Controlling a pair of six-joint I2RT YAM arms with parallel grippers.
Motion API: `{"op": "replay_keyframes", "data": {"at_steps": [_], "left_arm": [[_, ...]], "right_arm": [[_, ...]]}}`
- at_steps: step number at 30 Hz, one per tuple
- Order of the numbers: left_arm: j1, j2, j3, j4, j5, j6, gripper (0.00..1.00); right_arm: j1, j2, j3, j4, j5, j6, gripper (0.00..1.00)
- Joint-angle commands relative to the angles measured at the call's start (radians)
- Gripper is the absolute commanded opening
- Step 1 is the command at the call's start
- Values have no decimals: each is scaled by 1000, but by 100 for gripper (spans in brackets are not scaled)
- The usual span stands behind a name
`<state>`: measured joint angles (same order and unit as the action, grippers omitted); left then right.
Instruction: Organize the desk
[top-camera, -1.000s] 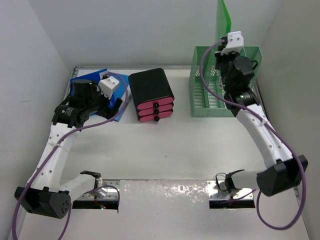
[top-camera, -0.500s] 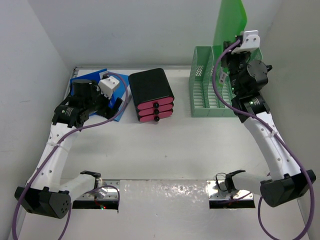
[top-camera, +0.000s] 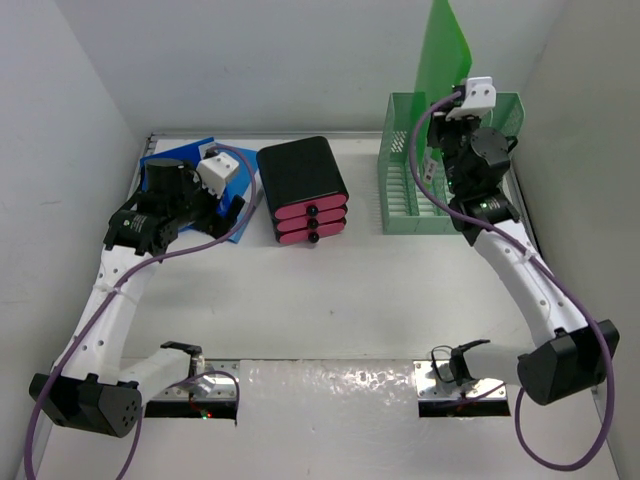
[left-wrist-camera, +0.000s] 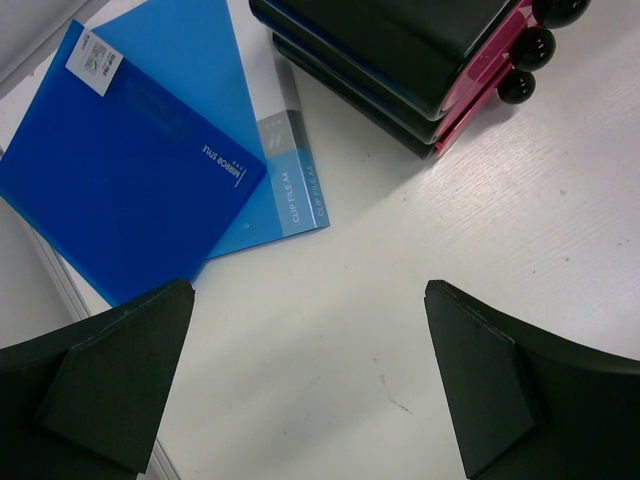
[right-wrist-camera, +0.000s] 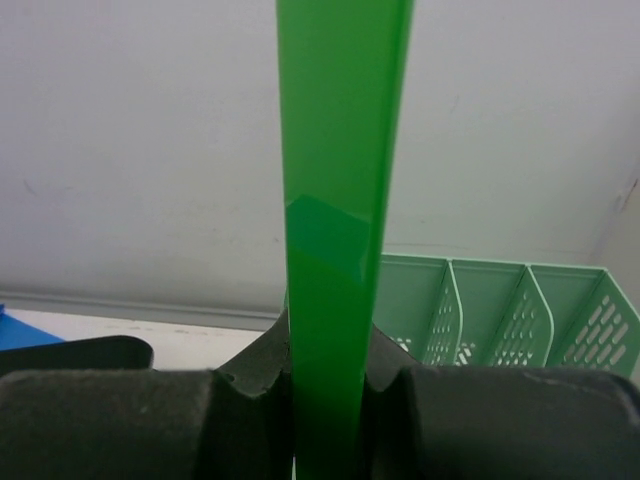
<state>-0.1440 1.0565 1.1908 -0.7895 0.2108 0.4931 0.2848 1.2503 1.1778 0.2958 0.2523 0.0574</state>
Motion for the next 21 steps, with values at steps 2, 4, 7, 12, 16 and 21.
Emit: {"op": "replay_keyframes", "data": {"at_steps": [2, 4, 7, 12, 16, 21], "left_arm": [[6, -6, 20, 24, 9, 9, 100], [6, -6, 20, 24, 9, 12, 100], [6, -6, 16, 18, 9, 19, 100], [6, -7, 9, 7, -1, 35, 100], [6, -3, 6, 9, -1, 39, 100], [6, 5, -3, 13, 9, 39, 100]], "right_arm": [[2, 36, -21, 170, -5, 18, 0], [2, 67, -24, 201, -41, 24, 0], [1, 89, -69, 302, -108, 13, 0], [2, 115, -191, 439, -108, -11, 0], [2, 115, -320, 656, -47, -42, 0], [2, 141, -434, 841, 5, -50, 0]]}}
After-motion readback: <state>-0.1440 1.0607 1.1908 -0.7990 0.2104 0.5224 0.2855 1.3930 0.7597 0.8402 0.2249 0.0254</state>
